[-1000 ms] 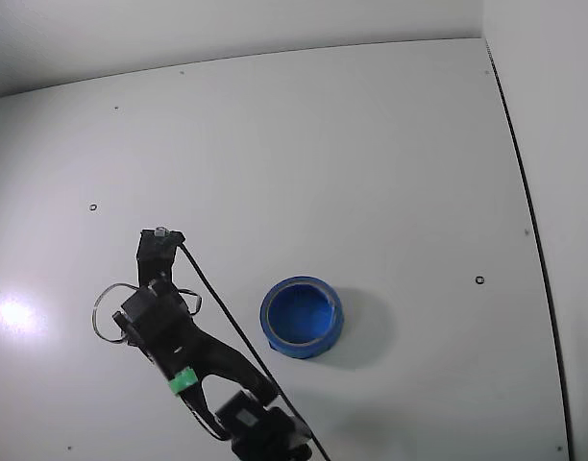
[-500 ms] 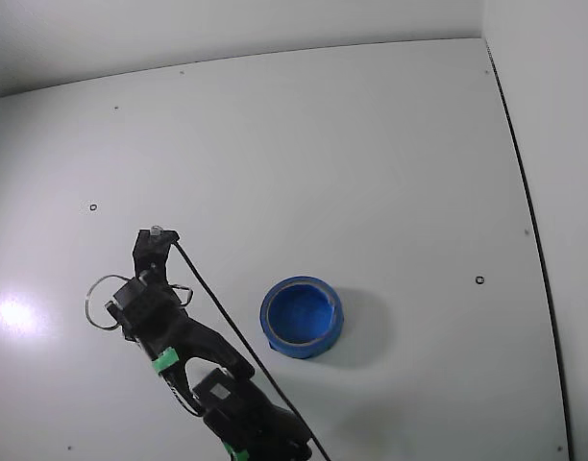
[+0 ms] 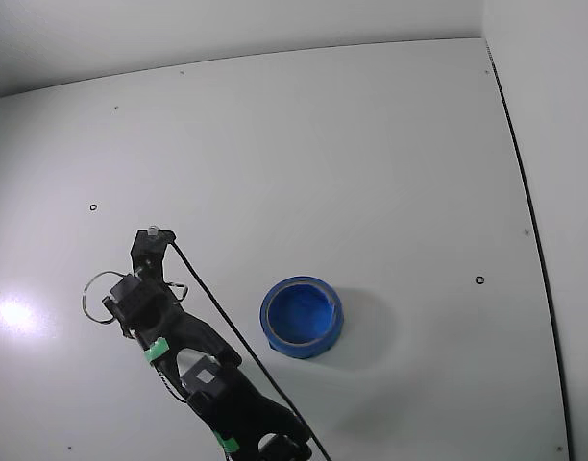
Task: Grasp a block and put it in the bin.
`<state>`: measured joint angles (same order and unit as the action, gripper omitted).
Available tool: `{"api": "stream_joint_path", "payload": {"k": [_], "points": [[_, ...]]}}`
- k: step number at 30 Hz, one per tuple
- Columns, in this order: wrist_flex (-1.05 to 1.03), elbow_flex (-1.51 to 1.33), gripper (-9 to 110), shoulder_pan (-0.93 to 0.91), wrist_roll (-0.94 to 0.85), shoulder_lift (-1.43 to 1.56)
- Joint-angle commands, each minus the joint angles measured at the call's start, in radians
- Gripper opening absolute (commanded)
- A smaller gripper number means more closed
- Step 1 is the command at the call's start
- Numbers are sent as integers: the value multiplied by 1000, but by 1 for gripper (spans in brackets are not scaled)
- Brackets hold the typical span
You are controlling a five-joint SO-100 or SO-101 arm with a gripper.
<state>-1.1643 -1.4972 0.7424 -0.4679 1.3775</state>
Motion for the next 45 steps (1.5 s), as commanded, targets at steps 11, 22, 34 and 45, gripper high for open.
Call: {"api": "stream_joint_path", "payload": {"k": [11, 22, 34, 45], "points": [[17, 135, 30, -3, -12, -25], [17, 141, 30, -5, -14, -29], [17, 141, 23, -5, -14, -29], [17, 123, 0, -6, -12, -29]]}}
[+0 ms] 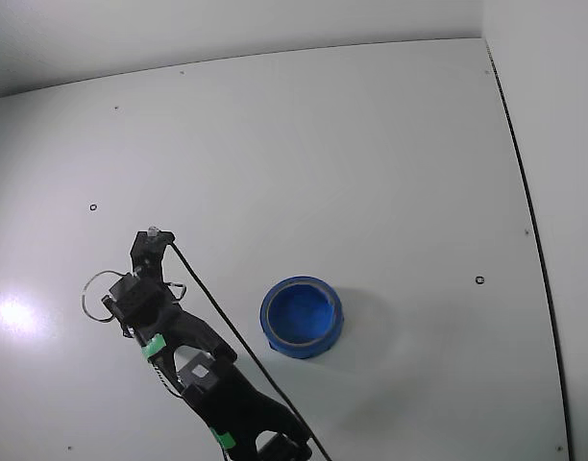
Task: Grasp a block and put it in the bin.
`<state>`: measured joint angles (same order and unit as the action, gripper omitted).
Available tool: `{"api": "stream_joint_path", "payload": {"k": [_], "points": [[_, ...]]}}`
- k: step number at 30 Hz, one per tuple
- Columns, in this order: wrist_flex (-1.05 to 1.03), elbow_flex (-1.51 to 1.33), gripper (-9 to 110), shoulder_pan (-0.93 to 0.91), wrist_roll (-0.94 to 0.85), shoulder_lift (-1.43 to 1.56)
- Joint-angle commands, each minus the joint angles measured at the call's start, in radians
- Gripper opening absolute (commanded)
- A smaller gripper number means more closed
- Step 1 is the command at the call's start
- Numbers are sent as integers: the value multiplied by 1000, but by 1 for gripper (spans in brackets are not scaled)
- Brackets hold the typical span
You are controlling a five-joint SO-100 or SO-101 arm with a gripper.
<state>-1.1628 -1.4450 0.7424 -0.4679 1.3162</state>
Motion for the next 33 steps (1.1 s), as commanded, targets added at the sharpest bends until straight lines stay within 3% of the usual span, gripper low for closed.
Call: {"api": "stream_joint_path", "payload": {"k": [1, 8, 13, 17, 25, 33], "points": [[15, 71, -1, -6, -12, 32], [15, 71, 0, -43, 14, 51], [14, 71, 0, -213, 104, 216], [-2, 60, 0, -382, 67, 379], [12, -225, 0, -653, -55, 566], [15, -502, 0, -778, -144, 640]]}}
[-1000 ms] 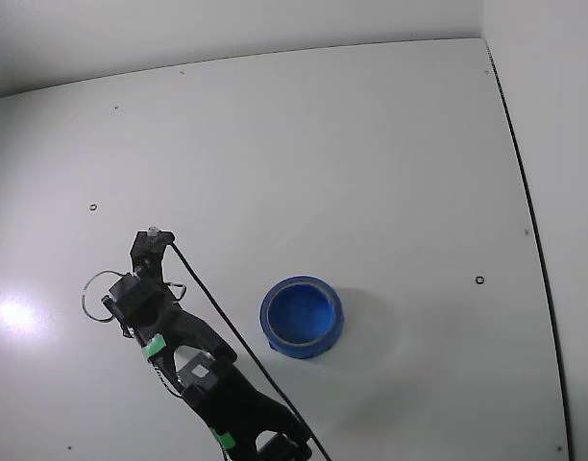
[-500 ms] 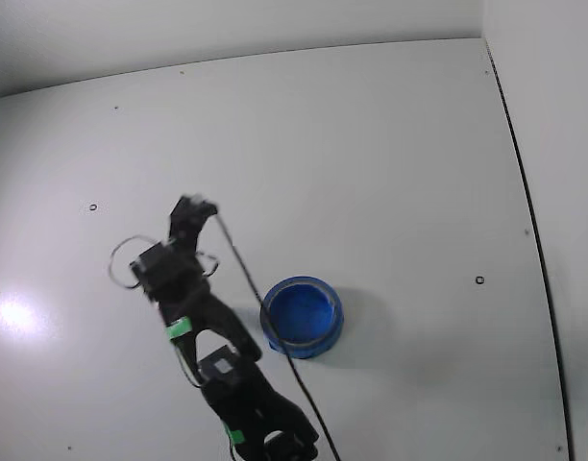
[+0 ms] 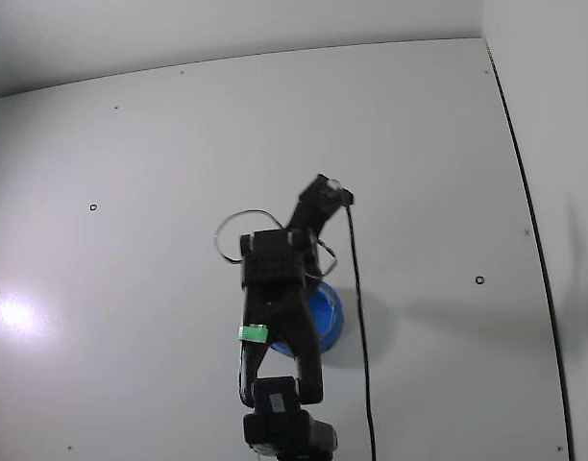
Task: Grasp a block and put it in the bin.
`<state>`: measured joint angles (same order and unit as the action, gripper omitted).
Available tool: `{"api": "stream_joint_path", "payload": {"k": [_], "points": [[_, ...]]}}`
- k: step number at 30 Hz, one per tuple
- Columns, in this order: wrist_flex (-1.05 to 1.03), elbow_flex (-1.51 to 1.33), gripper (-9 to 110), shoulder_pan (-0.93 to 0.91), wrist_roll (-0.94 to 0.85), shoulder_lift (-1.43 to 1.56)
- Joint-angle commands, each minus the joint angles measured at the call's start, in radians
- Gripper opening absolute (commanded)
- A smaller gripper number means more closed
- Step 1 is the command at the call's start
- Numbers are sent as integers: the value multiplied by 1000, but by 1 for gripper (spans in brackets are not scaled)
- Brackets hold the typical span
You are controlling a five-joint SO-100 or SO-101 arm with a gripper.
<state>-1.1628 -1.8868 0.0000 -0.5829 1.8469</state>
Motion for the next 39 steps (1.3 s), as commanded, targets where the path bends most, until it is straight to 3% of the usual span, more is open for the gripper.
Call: {"api": "stream_joint_path", "payload": {"k": [1, 10, 19, 23, 26, 30, 39], "points": [[17, -75, 0, -40, -29, 123], [189, -206, 3, -44, -37, 238], [219, -259, 27, -49, -35, 379], [225, -259, 24, -51, -26, 495], [215, -259, 15, -52, -14, 620], [215, -259, -2, -54, 129, 857], [213, -264, 9, -54, 606, 1333]]}}
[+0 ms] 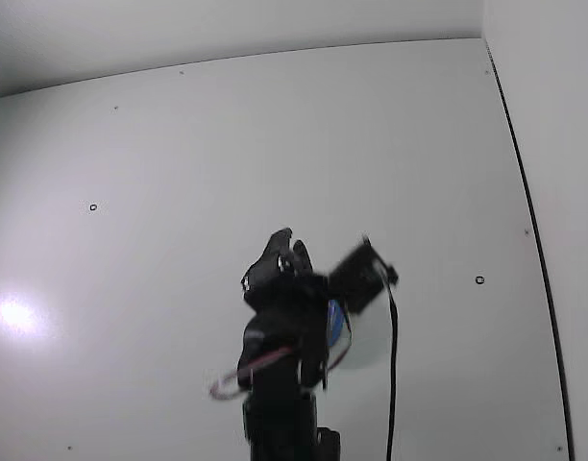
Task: Grasp a block and put it in the bin.
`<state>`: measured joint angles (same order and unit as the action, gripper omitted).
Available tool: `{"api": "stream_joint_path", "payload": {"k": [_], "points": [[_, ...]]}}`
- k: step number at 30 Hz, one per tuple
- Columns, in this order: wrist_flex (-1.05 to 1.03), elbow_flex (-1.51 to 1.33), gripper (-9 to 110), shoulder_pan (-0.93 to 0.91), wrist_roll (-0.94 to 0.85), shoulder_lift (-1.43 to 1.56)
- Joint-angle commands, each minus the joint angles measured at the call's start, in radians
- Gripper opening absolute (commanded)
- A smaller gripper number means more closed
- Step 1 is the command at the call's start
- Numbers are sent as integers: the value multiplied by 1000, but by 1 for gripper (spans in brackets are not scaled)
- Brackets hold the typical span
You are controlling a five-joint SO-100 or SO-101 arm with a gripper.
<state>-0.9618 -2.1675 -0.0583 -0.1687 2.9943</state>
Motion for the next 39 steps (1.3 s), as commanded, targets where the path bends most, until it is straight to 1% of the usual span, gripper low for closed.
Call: {"api": "stream_joint_path", "payload": {"k": [1, 3, 5, 11, 15, 18, 28, 32, 35, 39], "points": [[8, 5, 9, 3, 255, 218], [-17, -77, 9, 3, 350, 249], [-52, -195, 9, 5, 407, 276], [-109, -448, 8, 6, 394, 307], [-114, -512, -1, 18, 367, 307], [-115, -568, 0, 18, 350, 307], [-172, -744, 0, 21, 344, 293], [-184, -772, 0, 26, 342, 291], [-184, -778, 0, 78, 342, 291], [-186, -808, 0, 196, 341, 302]]}}
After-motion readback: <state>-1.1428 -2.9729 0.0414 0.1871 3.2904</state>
